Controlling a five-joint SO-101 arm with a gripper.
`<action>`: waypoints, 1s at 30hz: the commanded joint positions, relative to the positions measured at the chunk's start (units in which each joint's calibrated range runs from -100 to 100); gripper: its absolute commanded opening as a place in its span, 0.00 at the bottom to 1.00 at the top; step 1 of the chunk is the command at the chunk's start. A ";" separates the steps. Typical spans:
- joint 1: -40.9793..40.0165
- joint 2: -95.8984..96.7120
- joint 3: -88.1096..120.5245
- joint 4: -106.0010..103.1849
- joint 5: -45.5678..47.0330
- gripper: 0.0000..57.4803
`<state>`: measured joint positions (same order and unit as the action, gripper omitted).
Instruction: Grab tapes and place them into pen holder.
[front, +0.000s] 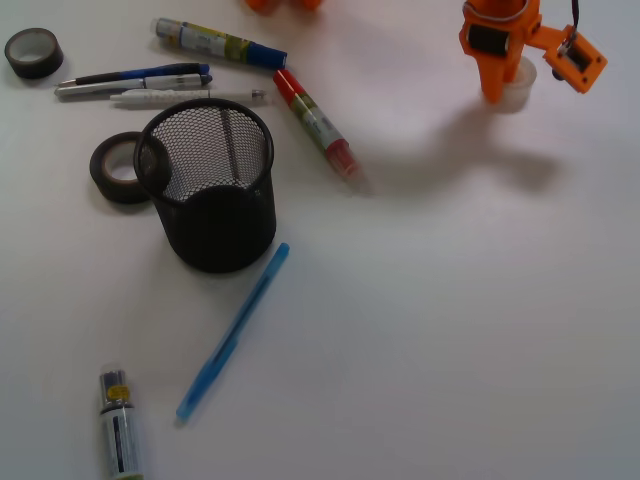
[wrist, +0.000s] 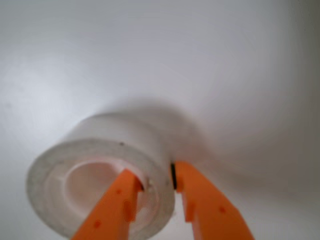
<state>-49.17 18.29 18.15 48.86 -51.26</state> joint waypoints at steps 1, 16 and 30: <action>2.85 -1.51 0.06 5.48 2.10 0.01; 29.62 -40.69 -12.90 24.99 35.95 0.01; 50.48 -38.05 -9.91 0.84 48.06 0.01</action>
<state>-2.11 -24.65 8.54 55.33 -3.49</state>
